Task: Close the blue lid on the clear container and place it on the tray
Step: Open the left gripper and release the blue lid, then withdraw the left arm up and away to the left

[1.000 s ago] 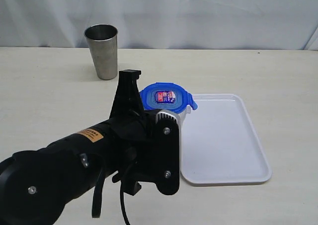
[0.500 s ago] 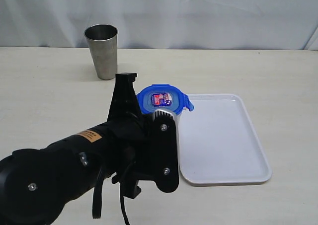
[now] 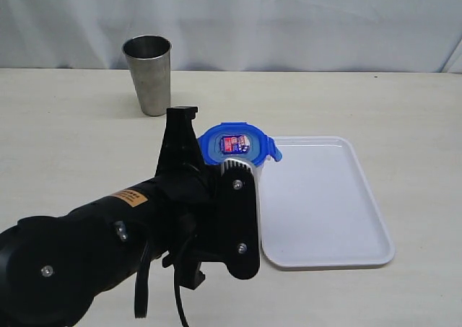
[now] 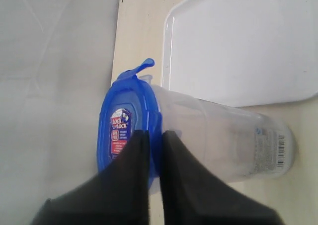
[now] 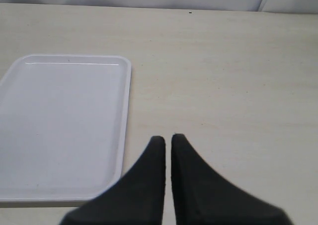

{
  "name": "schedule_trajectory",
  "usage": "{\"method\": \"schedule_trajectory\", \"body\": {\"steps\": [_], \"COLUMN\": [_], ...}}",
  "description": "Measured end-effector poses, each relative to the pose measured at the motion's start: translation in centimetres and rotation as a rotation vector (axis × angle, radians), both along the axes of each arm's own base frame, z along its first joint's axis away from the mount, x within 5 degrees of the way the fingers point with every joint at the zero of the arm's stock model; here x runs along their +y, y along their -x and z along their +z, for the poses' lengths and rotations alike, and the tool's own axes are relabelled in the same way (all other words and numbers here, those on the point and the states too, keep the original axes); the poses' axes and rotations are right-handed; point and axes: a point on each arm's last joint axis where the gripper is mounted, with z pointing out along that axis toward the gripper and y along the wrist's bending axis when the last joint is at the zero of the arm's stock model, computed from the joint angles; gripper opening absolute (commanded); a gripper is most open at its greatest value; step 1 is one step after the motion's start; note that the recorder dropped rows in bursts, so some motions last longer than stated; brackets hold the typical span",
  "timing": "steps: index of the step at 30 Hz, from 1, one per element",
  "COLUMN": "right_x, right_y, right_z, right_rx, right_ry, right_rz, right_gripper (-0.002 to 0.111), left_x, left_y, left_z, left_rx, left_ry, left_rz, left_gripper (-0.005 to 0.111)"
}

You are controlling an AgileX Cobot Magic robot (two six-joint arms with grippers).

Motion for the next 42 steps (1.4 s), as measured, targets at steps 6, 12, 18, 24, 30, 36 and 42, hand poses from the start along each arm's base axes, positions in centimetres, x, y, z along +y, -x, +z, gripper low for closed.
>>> {"method": "schedule_trajectory", "body": {"steps": [6,12,18,24,30,36,42], "right_x": [0.0,0.0,0.0,0.0,0.0,0.0,0.0], "right_y": [0.0,0.0,0.0,0.0,0.0,0.0,0.0], "right_z": [0.0,0.0,0.0,0.0,0.0,0.0,0.0], "right_rx": [0.0,0.0,0.0,0.0,0.0,0.0,0.0], "right_ry": [0.0,0.0,0.0,0.0,0.0,0.0,0.0], "right_rz": [0.0,0.0,0.0,0.0,0.0,0.0,0.0], "right_gripper": [0.004,0.004,0.004,0.004,0.004,0.004,0.004], "left_x": [0.0,0.0,0.1,0.1,0.3,1.5,3.0], "left_y": [0.0,0.0,0.0,0.4,1.6,2.0,2.5], "left_z": [0.0,0.0,-0.1,-0.3,1.0,2.4,4.4], "left_rx": [0.0,0.003,0.028,0.069,0.117,0.225,0.279], "left_ry": [0.0,0.001,0.012,0.03,0.107,0.228,0.348], "left_rz": [0.0,0.003,0.027,0.05,0.067,0.163,0.226], "left_gripper": [0.04,0.051,0.053,0.053,0.053,0.052,0.029]}}
